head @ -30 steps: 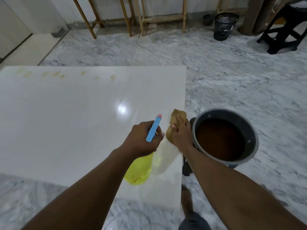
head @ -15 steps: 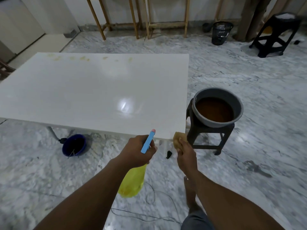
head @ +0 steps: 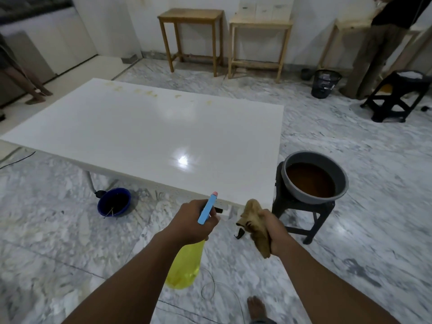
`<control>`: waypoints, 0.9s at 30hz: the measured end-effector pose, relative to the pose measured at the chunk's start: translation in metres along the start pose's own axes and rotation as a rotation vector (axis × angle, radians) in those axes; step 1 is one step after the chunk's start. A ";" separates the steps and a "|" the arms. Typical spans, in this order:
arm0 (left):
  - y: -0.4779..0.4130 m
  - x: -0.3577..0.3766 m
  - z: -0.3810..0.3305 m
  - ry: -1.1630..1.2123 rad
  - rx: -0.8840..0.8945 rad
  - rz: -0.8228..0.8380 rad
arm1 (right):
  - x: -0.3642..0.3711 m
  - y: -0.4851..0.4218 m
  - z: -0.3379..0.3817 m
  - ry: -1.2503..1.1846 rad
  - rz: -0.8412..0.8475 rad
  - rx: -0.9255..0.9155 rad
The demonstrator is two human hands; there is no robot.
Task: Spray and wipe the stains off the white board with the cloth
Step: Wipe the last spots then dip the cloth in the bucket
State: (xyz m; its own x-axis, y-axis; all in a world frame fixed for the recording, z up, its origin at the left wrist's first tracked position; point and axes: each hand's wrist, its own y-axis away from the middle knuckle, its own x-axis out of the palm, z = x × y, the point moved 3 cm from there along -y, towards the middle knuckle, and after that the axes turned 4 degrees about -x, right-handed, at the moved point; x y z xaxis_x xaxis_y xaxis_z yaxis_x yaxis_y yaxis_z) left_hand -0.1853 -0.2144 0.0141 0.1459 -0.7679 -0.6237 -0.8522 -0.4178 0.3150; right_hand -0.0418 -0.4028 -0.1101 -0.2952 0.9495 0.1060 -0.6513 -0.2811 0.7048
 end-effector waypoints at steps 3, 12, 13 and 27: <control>0.002 0.000 0.010 0.030 -0.045 -0.015 | -0.014 0.001 0.013 0.361 -0.230 -0.338; -0.014 0.040 0.020 -0.024 -0.105 0.057 | -0.042 -0.046 -0.011 1.171 -0.255 -0.415; -0.016 0.045 0.017 -0.031 -0.101 0.066 | -0.040 -0.046 -0.017 1.208 -0.248 -0.408; -0.017 0.060 -0.001 -0.087 -0.063 0.083 | -0.039 -0.037 0.004 1.441 -0.295 -0.560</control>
State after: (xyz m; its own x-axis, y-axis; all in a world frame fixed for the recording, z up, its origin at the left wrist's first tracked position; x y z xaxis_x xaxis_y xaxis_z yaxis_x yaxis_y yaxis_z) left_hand -0.1615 -0.2539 -0.0282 0.0298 -0.7575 -0.6521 -0.8257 -0.3863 0.4110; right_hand -0.0039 -0.4292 -0.1373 -0.2953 0.1442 -0.9444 -0.8736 -0.4411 0.2058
